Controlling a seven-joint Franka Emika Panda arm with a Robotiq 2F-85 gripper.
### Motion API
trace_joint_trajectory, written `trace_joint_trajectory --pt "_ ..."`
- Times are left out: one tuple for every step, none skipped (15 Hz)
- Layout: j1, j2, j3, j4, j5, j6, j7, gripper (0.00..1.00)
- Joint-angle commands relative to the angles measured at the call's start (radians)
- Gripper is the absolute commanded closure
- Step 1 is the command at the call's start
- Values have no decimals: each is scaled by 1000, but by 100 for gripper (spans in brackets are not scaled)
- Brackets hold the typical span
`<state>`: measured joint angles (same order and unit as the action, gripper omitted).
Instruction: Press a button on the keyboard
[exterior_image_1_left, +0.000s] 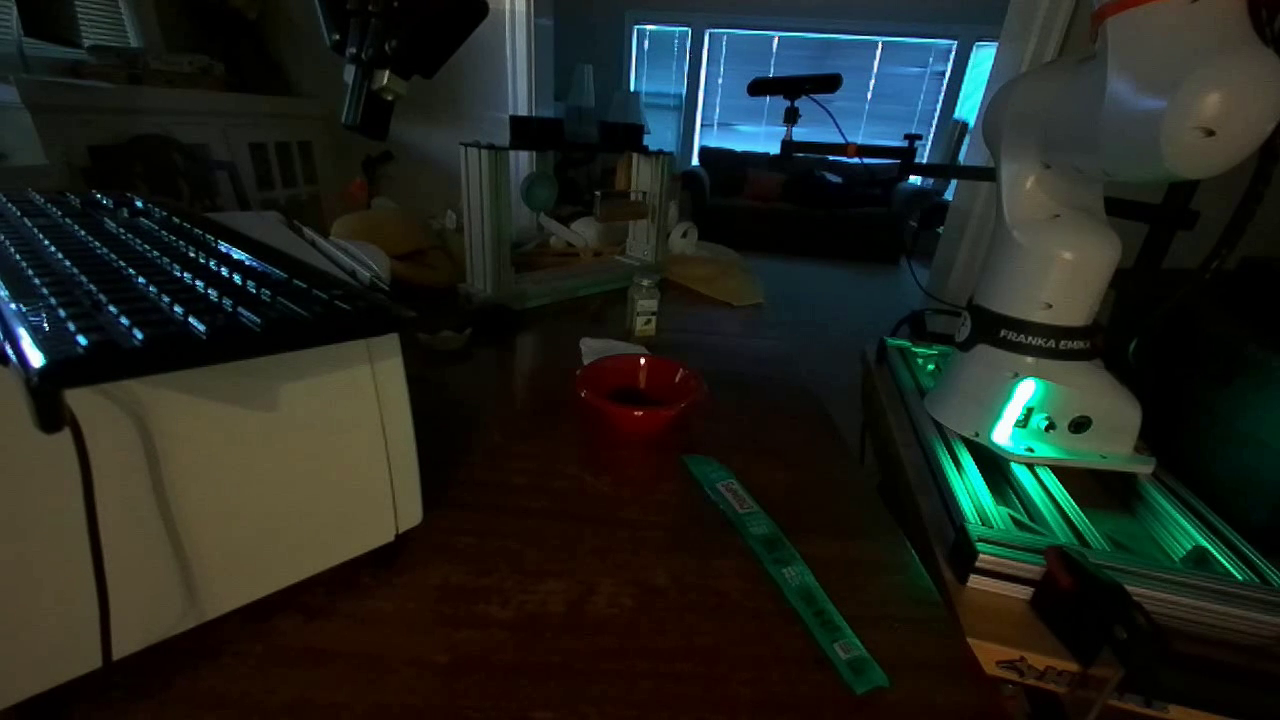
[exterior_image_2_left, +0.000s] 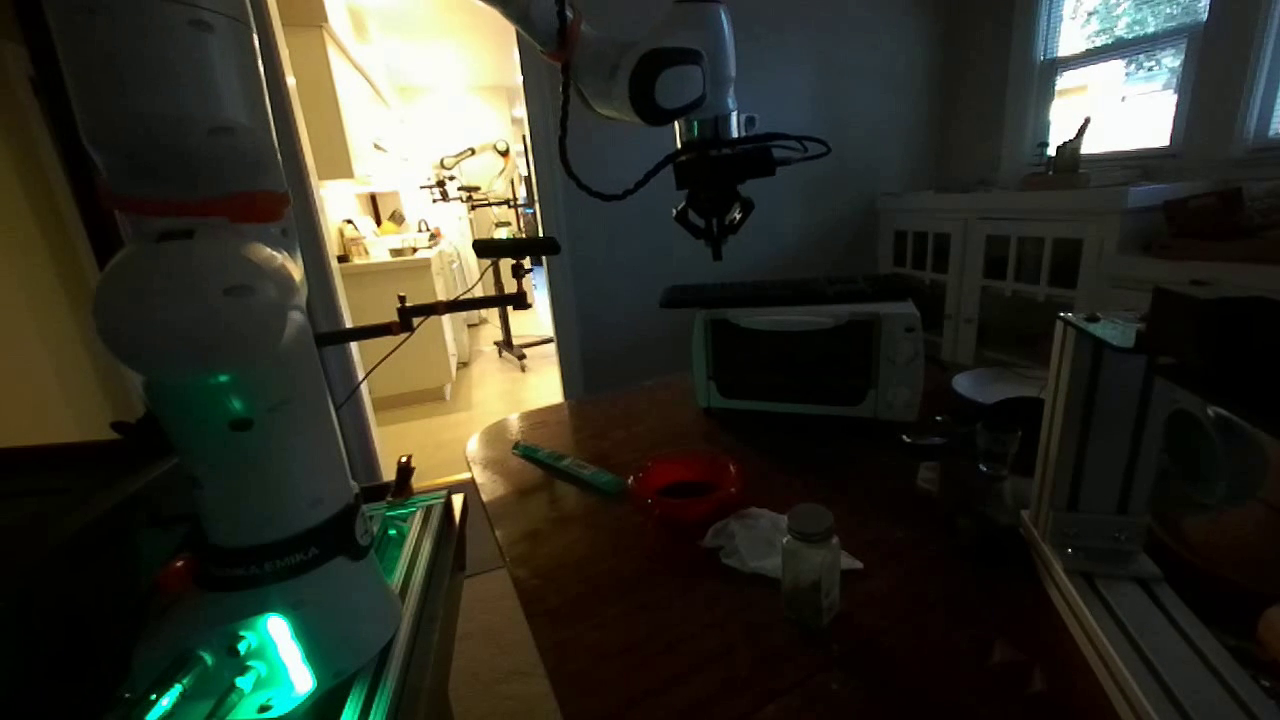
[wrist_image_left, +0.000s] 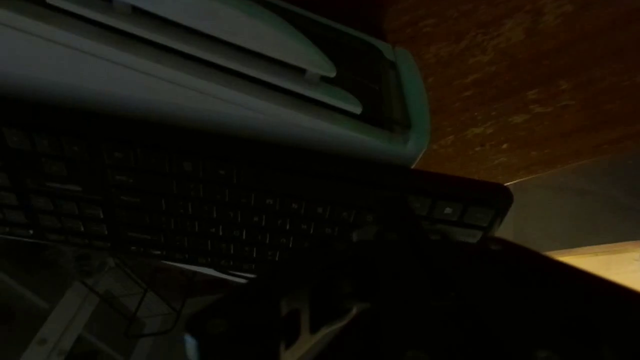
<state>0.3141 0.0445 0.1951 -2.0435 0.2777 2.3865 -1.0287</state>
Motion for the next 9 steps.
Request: trace_joint_trajectory --pt "-26 85 36 62 -35 51 -7 100" --pt "-30 103 42 74 -42 62 -4 100" --pt "-33 119 48 82 -50 72 -2 100" --pt "-37 136 54 91 -55 86 0 100" --pt "-42 149 61 96 -49 105 -6 100" --pt "-45 164 67 102 -54 129 -2 100" --pt "-48 178 74 111 -51 139 4 100" --pt "-51 190 80 117 -52 155 9 100" --pt "-52 202 84 122 -59 164 22 100"
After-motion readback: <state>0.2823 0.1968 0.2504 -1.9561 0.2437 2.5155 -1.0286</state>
